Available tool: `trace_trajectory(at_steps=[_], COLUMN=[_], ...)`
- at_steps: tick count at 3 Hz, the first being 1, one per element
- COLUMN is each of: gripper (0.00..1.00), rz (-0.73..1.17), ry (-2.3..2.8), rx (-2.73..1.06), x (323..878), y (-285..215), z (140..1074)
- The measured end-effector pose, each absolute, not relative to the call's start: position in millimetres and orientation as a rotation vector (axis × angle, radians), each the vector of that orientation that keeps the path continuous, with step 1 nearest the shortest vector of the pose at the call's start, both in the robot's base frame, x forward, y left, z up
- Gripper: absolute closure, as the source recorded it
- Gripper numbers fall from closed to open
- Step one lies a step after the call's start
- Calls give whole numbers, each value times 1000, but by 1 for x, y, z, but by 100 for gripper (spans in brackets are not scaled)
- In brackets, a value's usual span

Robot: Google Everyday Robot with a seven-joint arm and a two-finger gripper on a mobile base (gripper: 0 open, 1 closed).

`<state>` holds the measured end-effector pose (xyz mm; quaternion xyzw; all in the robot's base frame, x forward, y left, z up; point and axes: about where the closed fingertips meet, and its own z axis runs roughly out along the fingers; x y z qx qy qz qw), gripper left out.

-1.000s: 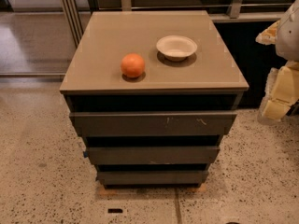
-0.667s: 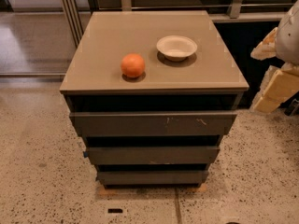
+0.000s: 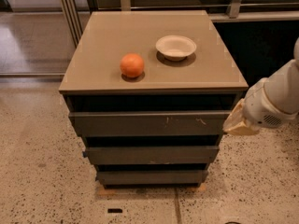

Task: Open bottom drawer

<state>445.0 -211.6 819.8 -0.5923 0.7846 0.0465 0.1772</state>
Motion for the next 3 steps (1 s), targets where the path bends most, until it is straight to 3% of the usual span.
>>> trace_trajectory(at_steps=[1, 3], gripper=[96, 100], rz=[331, 377], ry=[2236, 2248], rx=[-1656, -1650], x=[450, 451], y=[-200, -199], z=[725, 704])
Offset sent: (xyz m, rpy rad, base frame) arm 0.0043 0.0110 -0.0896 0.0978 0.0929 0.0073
